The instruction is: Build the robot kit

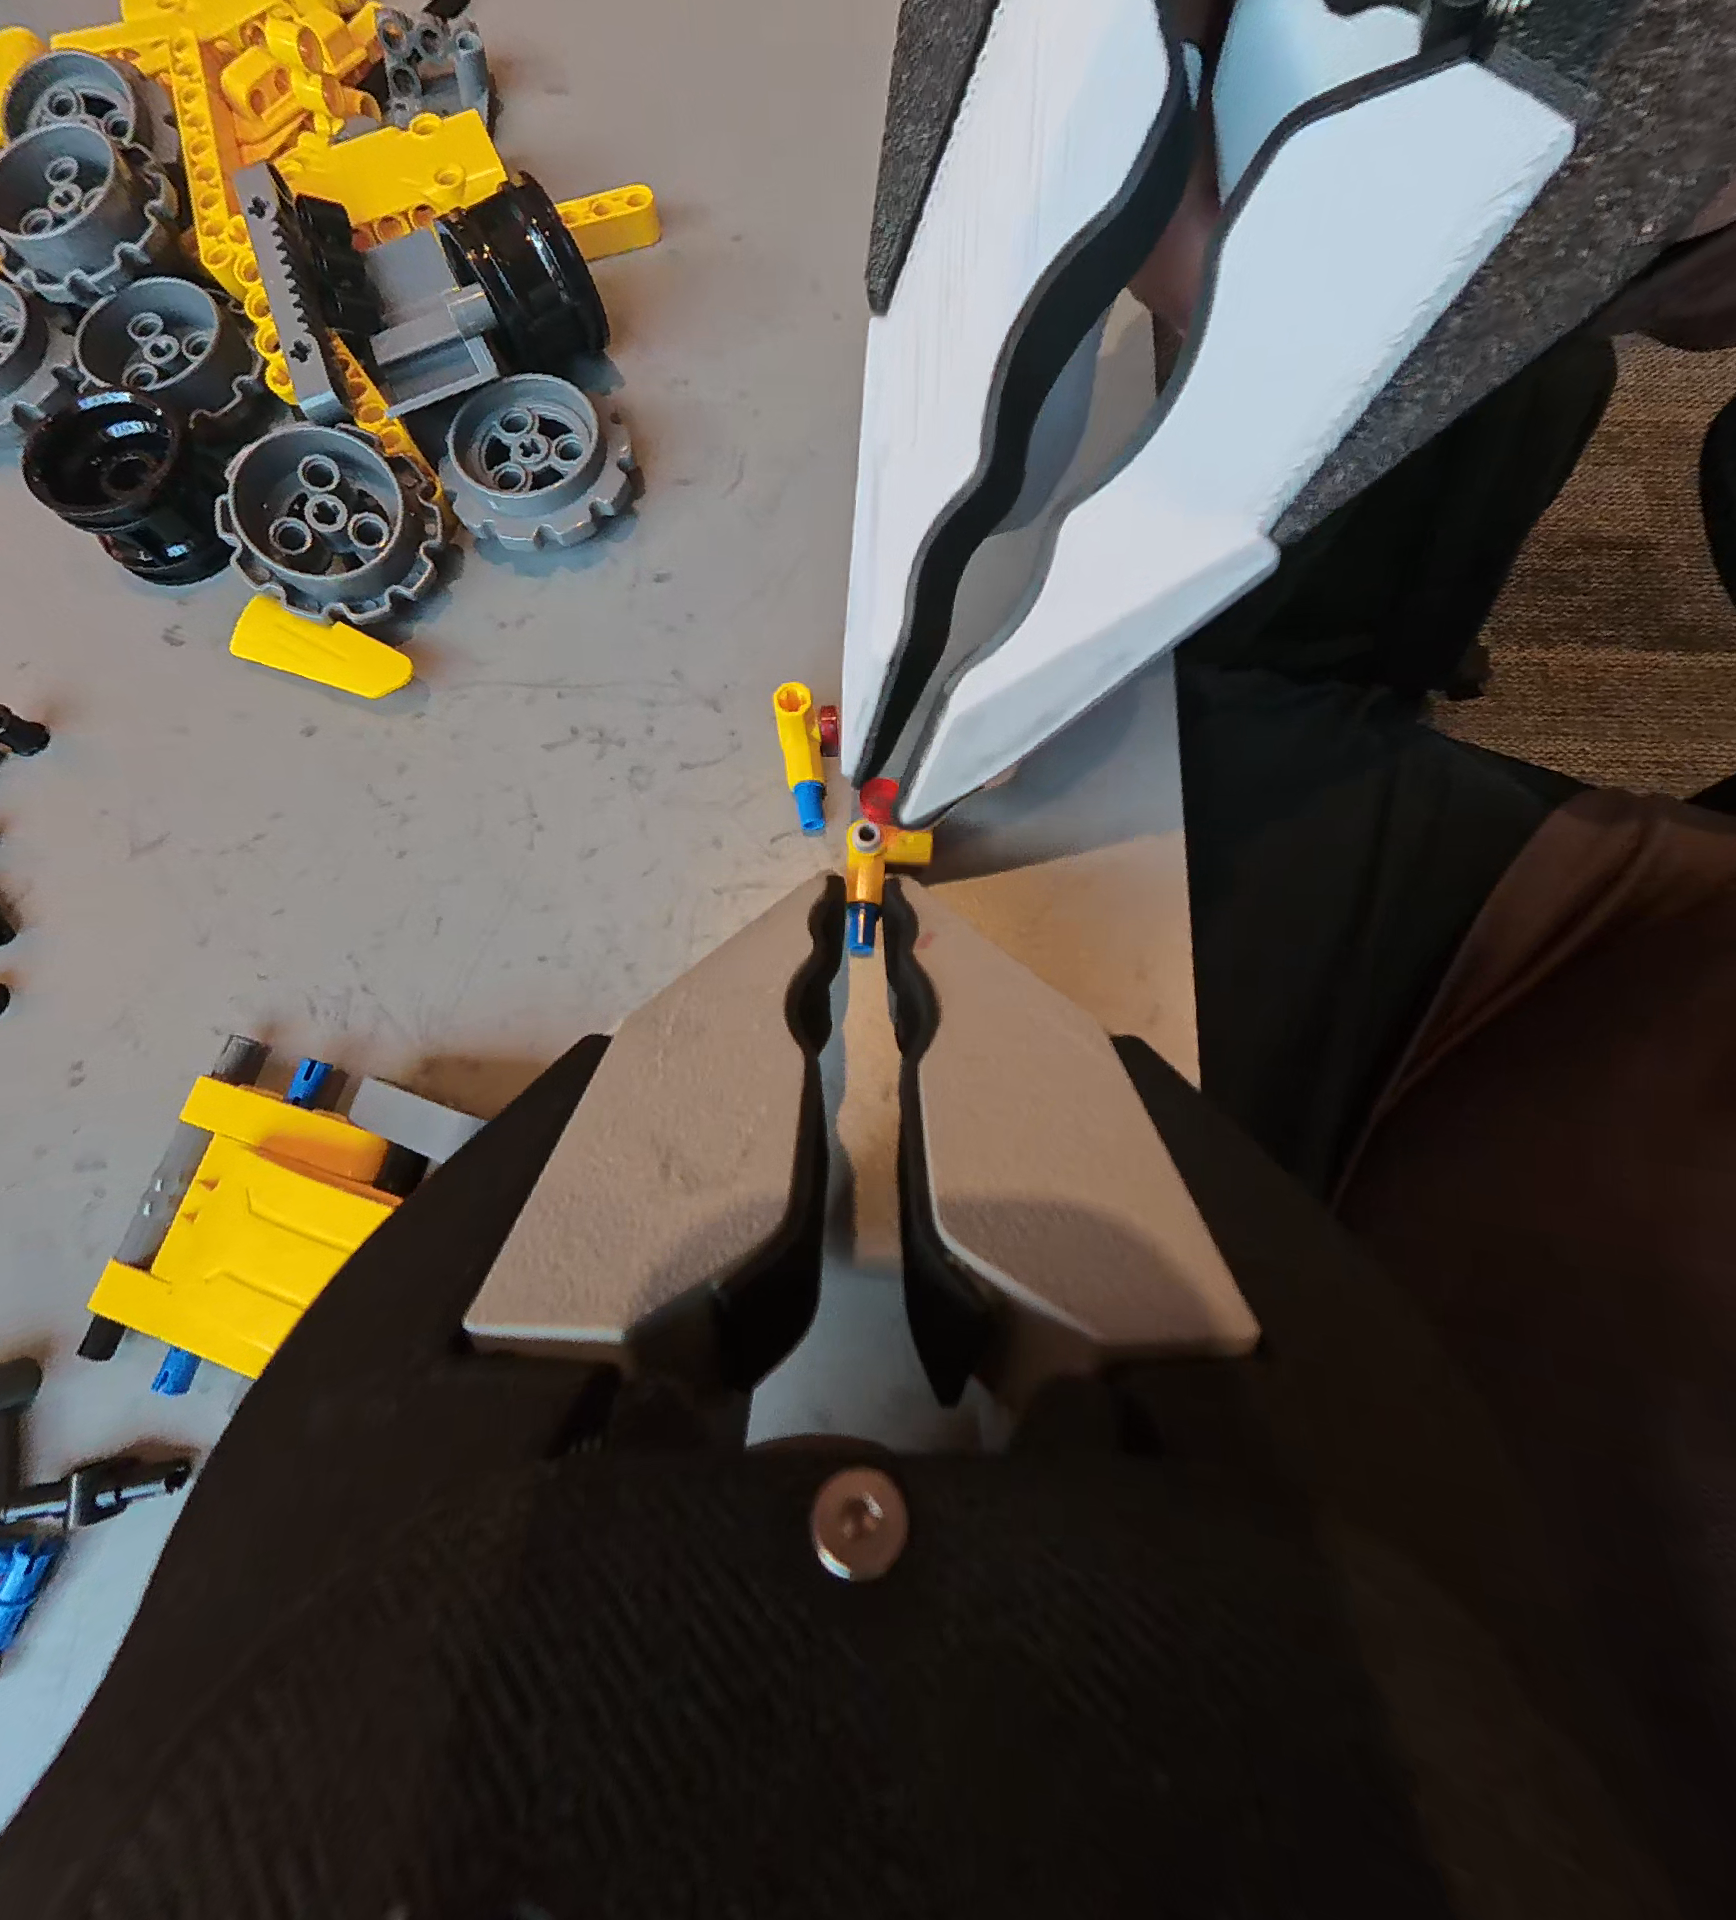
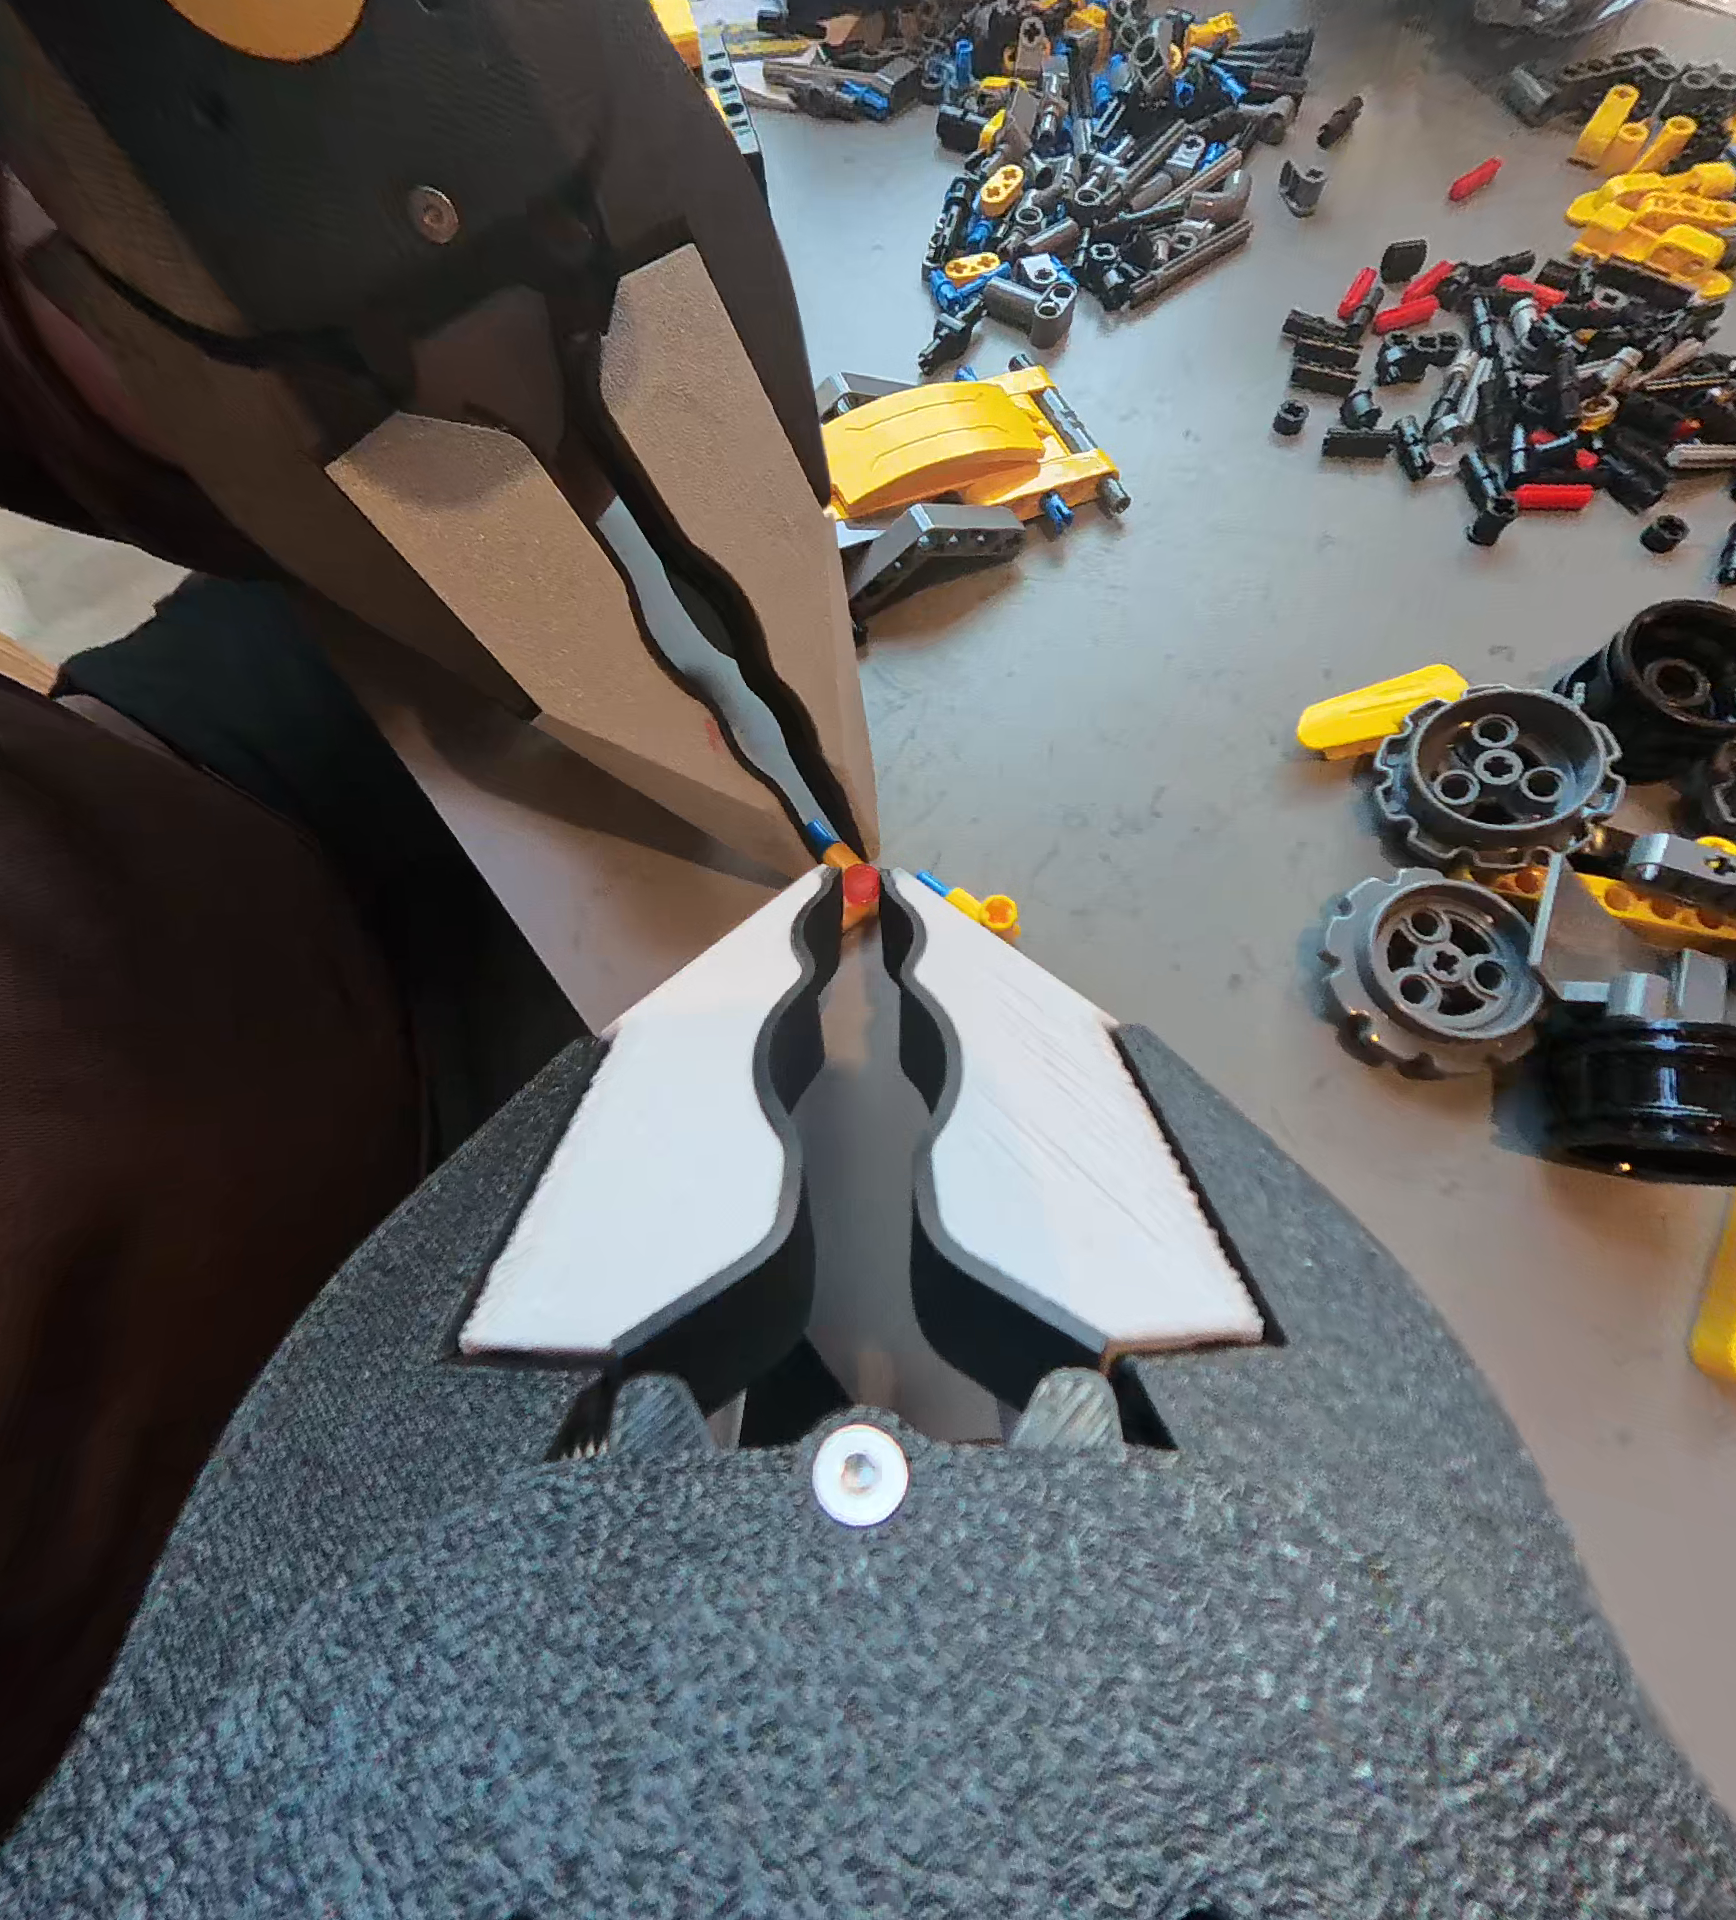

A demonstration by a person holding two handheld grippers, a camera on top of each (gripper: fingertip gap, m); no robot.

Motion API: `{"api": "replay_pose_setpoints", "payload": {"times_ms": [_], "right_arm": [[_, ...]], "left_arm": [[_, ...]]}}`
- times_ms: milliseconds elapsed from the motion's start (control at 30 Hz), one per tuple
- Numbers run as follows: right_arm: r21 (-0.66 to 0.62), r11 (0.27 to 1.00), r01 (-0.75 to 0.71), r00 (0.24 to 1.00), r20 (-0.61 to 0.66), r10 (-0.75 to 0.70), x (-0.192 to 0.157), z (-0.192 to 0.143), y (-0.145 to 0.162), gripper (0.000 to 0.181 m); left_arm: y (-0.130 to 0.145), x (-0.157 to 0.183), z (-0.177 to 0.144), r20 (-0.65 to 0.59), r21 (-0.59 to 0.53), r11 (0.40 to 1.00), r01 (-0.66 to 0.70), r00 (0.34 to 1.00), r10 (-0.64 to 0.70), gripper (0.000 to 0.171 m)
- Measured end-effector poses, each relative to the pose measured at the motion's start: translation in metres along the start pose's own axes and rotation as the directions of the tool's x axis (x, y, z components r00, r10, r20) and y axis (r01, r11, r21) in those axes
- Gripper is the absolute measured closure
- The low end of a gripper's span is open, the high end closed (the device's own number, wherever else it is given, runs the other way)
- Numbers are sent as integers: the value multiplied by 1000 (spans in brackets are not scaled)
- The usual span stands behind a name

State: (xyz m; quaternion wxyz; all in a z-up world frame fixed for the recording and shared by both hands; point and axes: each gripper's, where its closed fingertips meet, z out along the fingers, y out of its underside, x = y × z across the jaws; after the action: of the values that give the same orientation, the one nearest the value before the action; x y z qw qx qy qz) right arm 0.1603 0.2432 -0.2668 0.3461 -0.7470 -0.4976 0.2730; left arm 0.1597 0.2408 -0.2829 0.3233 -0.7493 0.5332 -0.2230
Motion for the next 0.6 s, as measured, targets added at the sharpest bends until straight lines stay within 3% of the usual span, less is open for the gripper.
{"api": "replay_pose_setpoints", "payload": {"times_ms": [600], "right_arm": [[-142, 984, 112, 993, -16, -115, 1, 6, 4, 175]], "left_arm": [[-1, 0, 1, -1, 1, 1000, -15, 1000, 15, 168]]}}
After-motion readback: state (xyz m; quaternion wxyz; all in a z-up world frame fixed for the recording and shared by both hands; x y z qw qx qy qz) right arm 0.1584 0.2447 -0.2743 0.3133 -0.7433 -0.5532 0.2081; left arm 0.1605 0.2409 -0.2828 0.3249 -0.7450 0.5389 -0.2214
